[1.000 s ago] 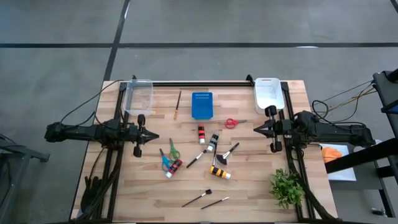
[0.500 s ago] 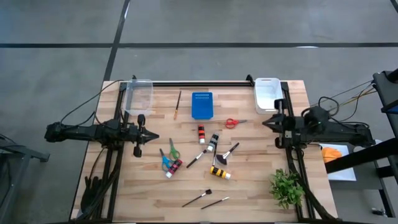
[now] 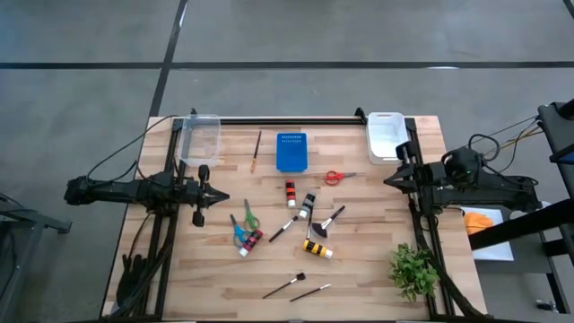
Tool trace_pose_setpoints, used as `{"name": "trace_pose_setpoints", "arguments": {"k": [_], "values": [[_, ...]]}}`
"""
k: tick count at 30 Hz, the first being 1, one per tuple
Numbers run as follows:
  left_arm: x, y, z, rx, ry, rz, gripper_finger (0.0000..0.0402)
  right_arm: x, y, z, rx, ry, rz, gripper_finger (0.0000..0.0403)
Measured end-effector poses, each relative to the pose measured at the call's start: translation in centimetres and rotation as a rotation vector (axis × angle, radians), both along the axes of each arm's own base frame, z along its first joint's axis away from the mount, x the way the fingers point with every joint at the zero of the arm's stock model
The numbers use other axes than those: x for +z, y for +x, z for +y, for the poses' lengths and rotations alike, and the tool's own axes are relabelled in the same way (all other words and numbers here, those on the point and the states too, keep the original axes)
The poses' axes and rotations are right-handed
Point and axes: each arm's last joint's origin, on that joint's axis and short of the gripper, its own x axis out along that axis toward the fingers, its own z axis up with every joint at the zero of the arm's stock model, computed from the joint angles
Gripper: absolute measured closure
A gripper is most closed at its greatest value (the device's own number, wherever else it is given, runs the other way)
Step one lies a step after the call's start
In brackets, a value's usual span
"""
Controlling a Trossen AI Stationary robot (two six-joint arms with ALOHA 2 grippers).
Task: Pick & Place Paint Supplies
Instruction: Put the gray paint bottle into the blue bin
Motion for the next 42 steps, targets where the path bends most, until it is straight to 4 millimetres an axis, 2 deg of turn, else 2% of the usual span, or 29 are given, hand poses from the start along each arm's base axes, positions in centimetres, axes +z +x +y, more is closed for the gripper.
{"name": "trace_pose_setpoints", "arguments": {"k": [11,17,25,28,33,36,40,42], "values": [[0.2,0.0,0.1,0.024,0.049,-0.026,0.0373,0.1,1.1,-0.1,0.036,0.093,0.021,0.0395],[1.3,0.1,0.1,0.034,0.034,-0.151,0.0373,-0.3,1.9,-0.1,0.056,0.138,0.08,0.0394],[3.0,-0.1,0.1,0.034,0.065,-0.317,0.0373,-1.0,3.2,0.0,0.104,0.09,0.14,0.0394],[3.8,-0.3,0.1,0.038,0.097,-0.395,0.0369,-0.5,3.8,-0.1,0.099,0.072,0.17,0.0394],[6.1,-0.9,0.1,0.057,0.197,-0.487,0.0329,0.8,5.6,-0.2,0.093,0.063,0.299,0.0394],[7.8,-1.0,0.1,0.059,0.185,-0.496,0.0298,1.7,7.4,-0.4,0.089,0.056,0.368,0.0394],[9.1,-0.1,0.1,0.038,0.192,-0.389,0.0247,2.9,10.2,-0.8,0.029,0.019,0.459,0.039],[9.5,0.8,0.0,0.031,0.219,-0.327,0.0219,3.3,11.6,-1.0,-0.021,0.011,0.546,0.0375]]}}
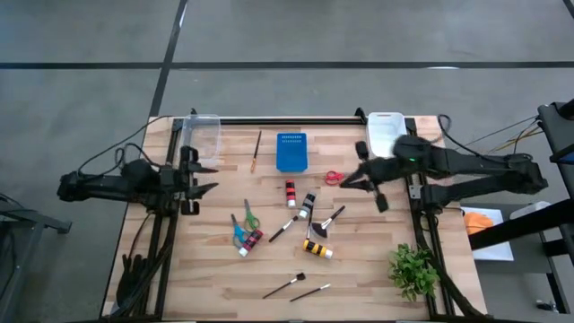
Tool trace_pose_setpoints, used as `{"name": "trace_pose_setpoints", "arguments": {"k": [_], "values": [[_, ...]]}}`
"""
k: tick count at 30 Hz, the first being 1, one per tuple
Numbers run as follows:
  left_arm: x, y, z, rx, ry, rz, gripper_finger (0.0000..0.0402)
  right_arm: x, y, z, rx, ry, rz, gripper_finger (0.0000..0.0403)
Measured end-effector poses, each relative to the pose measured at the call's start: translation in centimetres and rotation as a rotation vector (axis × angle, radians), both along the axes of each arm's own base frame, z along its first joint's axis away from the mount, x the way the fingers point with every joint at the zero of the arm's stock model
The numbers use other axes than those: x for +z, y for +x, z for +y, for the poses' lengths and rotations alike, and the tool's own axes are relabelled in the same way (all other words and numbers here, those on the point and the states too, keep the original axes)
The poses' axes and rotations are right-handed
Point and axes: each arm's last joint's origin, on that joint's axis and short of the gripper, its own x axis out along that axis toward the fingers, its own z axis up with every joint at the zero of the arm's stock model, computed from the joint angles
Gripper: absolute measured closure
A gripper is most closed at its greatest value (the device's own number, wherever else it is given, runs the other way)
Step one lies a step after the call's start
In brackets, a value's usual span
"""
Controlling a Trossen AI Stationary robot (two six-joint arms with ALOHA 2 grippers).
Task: Pick & Place Paint Supplies
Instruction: Put the gray paint bottle into the blue bin
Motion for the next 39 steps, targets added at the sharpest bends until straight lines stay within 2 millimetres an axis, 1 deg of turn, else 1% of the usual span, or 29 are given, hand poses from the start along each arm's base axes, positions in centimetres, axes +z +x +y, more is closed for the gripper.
{"name": "trace_pose_setpoints", "arguments": {"k": [3,5,9,13,16,19,21,24,28,31,37,39], "values": [[0.3,1.4,-0.2,0.0,0.077,0.077,0.0181,0.4,2.0,-0.4,-0.097,-0.025,0.161,0.0335],[0.7,2.3,-0.6,-0.022,0.132,0.111,0.0164,0.4,3.3,-0.6,-0.132,-0.039,0.267,0.0303],[1.7,3.4,-1.9,-0.119,0.236,0.121,0.0157,-0.1,5.7,-0.6,-0.112,-0.055,0.468,0.0243],[1.8,3.9,-3.4,-0.199,0.345,0.126,0.016,-1.3,8.1,0.0,-0.037,-0.122,0.56,0.021],[1.5,4.0,-4.2,-0.229,0.399,0.133,0.016,-2.7,10.0,0.9,0.036,-0.191,0.605,0.0201],[1.6,3.9,-4.4,-0.183,0.392,0.135,0.0161,-3.9,11.9,1.6,0.059,-0.244,0.649,0.02],[1.5,3.8,-4.5,-0.146,0.39,0.153,0.0161,-4.7,13.0,2.0,0.063,-0.311,0.684,0.02],[1.5,3.7,-4.6,-0.136,0.389,0.155,0.0161,-6.4,14.2,2.7,0.148,-0.417,0.723,0.02],[1.5,3.7,-4.7,-0.137,0.389,0.155,0.0161,-9.2,15.1,3.3,0.236,-0.481,0.79,0.0199],[1.5,3.7,-4.7,-0.138,0.389,0.155,0.0161,-11.2,15.4,3.3,0.252,-0.535,0.847,0.0199],[1.5,3.7,-4.7,-0.138,0.389,0.155,0.0161,-13.6,16.3,3.3,0.303,-0.613,0.894,0.0199],[1.4,3.7,-4.7,-0.138,0.389,0.155,0.0161,-14.2,16.5,3.2,0.302,-0.656,0.904,0.0199]]}}
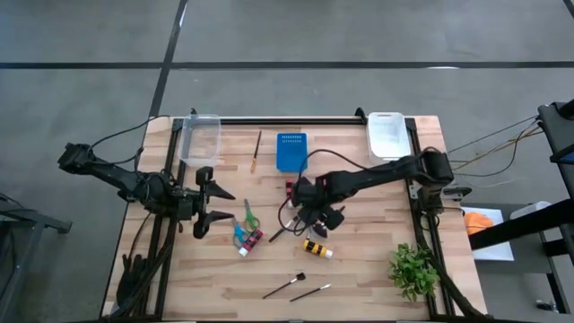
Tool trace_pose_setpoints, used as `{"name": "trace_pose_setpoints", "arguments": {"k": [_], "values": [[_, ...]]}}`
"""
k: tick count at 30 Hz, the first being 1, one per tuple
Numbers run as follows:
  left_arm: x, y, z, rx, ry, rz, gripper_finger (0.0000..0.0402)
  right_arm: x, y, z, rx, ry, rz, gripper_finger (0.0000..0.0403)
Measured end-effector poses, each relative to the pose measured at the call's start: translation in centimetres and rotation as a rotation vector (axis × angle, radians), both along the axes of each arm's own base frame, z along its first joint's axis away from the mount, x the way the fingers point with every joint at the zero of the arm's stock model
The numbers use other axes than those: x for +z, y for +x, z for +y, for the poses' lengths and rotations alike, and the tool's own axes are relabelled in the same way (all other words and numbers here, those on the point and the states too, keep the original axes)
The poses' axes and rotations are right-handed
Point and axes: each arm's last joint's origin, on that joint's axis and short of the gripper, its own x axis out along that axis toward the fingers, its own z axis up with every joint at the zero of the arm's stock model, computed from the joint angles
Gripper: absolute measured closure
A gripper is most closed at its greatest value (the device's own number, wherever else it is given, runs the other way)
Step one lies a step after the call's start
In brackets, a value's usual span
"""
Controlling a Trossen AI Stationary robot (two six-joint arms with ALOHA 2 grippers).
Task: Pick & Place Paint Supplies
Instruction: Put the gray paint bottle into the blue bin
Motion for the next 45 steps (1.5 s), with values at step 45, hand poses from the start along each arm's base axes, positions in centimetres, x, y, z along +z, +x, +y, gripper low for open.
{"name": "trace_pose_setpoints", "arguments": {"k": [45], "values": [[0.0,0.1,0.0,-0.001,-0.005,-0.003,0.0161,-2.6,-0.2,-4.3,-0.089,-0.005,-0.002,0.02]]}}
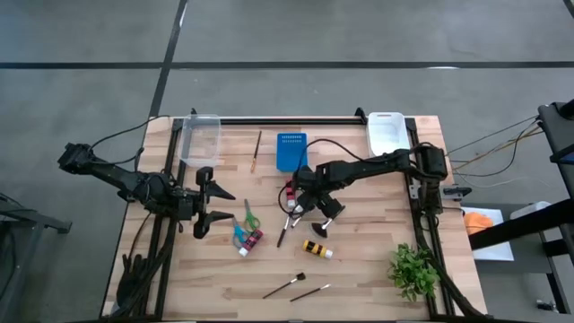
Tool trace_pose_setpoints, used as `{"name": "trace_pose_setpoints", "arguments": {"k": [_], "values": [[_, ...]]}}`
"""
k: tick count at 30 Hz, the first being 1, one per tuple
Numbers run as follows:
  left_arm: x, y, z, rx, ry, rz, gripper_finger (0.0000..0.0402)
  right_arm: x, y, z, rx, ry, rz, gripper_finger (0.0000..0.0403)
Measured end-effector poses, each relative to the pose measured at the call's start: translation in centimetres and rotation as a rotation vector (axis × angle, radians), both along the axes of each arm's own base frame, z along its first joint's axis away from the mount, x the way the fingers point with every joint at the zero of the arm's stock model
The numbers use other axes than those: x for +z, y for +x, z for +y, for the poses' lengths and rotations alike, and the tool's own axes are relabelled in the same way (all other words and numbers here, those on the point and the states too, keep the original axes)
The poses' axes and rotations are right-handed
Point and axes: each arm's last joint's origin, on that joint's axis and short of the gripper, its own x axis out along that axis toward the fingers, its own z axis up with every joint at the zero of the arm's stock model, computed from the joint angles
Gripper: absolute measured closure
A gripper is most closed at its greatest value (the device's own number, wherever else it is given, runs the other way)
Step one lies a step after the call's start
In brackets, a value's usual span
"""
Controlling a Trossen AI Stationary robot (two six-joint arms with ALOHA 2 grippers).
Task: Pick & Place Paint Supplies
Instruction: Put the gray paint bottle into the blue bin
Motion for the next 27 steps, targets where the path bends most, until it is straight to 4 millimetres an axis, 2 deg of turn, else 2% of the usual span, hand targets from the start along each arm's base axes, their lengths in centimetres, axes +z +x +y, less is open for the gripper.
{"name": "trace_pose_setpoints", "arguments": {"k": [27], "values": [[-0.06,0.01,-0.02,-0.003,0.003,0.002,0.0161,-0.75,0.07,-0.14,-0.012,0.041,0.008,0.02]]}}
